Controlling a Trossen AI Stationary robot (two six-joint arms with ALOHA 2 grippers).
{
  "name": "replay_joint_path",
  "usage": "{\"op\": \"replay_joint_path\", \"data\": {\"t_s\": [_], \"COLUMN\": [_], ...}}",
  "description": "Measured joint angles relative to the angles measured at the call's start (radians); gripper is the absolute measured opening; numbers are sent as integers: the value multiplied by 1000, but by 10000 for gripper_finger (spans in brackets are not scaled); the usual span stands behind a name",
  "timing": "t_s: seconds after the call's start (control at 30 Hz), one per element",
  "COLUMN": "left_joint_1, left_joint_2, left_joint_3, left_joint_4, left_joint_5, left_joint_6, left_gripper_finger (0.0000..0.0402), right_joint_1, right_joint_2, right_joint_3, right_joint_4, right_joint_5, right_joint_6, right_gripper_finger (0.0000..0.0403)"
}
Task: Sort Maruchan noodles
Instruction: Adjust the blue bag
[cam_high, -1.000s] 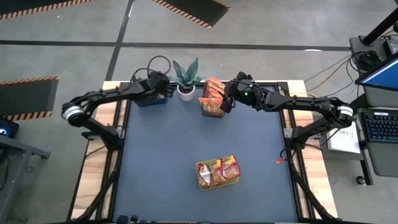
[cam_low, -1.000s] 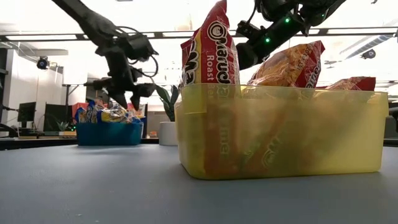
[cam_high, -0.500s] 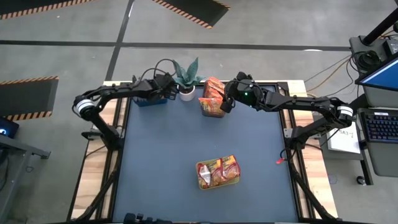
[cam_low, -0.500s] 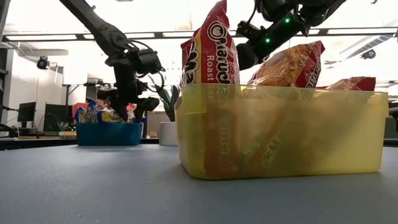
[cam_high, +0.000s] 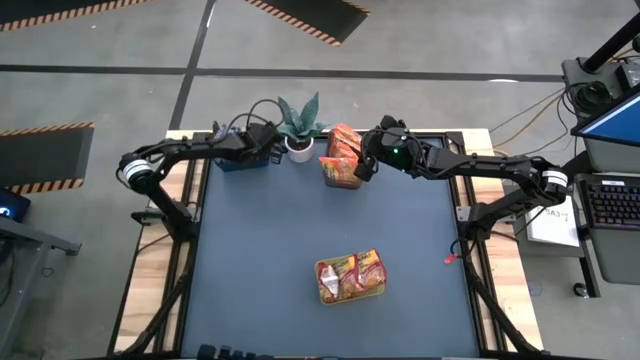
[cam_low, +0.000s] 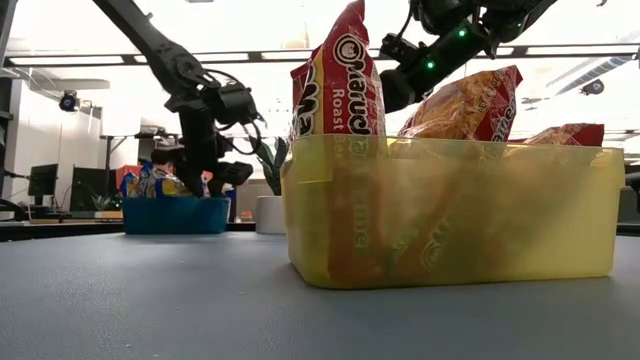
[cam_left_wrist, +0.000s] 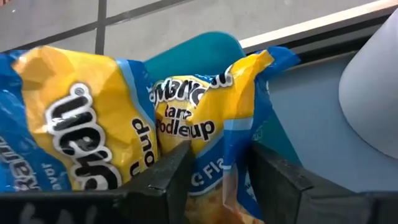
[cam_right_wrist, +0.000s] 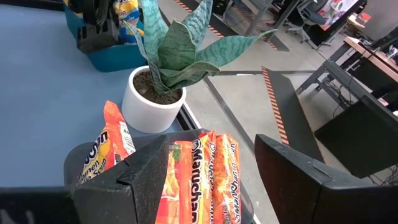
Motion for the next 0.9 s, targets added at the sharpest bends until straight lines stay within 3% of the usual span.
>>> {"op": "replay_joint_path", "data": {"t_s": [0.17, 0.37, 0.53, 0.9], "left_joint_1": [0, 0, 0, 40], "left_joint_2": [0, -1, -17, -180], "left_joint_3": [-30, -32, -28, -25], "left_joint_4": [43, 45, 40, 14], "left_joint_5": [15, 62, 83, 84], "left_joint_6": [0, 3, 10, 36], "left_gripper_finger": [103, 10, 2, 0], "right_joint_1": [0, 0, 0, 0], "right_joint_2": [0, 0, 0, 0], "right_joint_3": [0, 0, 0, 0], "right_joint_4": [0, 0, 0, 0], "right_joint_5": [0, 0, 0, 0], "right_joint_6": [0, 0, 0, -4], "right_gripper_finger": [226, 226, 226, 226]}}
